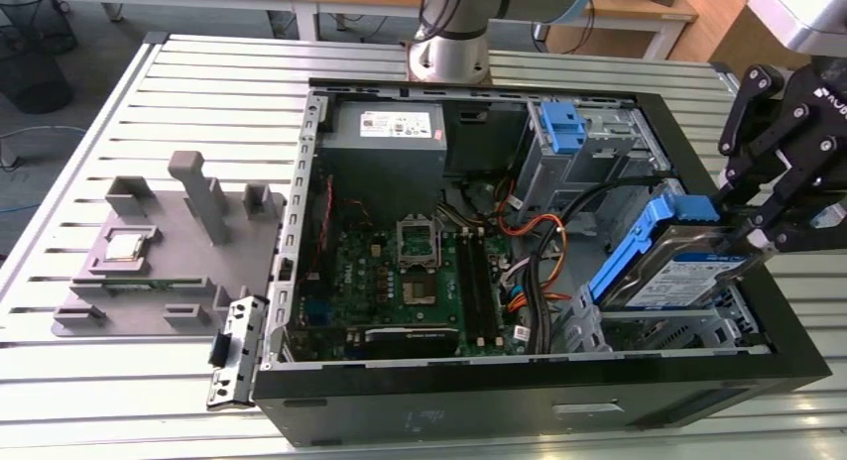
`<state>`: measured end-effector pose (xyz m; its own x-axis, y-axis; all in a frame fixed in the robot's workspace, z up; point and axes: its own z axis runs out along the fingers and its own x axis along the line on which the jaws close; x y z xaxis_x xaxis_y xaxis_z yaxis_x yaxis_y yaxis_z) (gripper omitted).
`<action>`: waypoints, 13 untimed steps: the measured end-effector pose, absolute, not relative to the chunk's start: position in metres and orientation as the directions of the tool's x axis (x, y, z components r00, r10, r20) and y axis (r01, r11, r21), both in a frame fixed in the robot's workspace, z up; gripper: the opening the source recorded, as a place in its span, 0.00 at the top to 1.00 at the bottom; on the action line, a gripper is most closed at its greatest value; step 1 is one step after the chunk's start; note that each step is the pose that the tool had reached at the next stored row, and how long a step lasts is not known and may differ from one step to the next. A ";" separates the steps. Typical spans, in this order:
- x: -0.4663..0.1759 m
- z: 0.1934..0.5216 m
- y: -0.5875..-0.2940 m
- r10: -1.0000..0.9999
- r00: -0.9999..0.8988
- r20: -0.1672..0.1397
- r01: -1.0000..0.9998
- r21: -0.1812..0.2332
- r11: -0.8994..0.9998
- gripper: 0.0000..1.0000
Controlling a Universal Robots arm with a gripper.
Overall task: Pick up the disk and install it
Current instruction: 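Insert the disk into the insertion slot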
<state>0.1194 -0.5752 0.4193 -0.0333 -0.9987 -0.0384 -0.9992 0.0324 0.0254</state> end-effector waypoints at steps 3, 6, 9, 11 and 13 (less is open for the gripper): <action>0.119 0.411 -0.575 -0.999 -0.033 -0.038 -0.999 0.025 0.032 0.65; 0.119 0.405 -0.575 -0.999 -0.033 -0.038 -0.999 0.025 0.032 0.65; 0.119 0.400 -0.575 -0.999 -0.033 -0.038 -0.999 0.025 0.032 0.65; 0.119 0.396 -0.575 -0.999 -0.033 -0.038 -0.999 0.025 0.032 0.65; 0.119 0.393 -0.575 -0.999 -0.033 -0.038 -0.999 0.025 0.032 0.65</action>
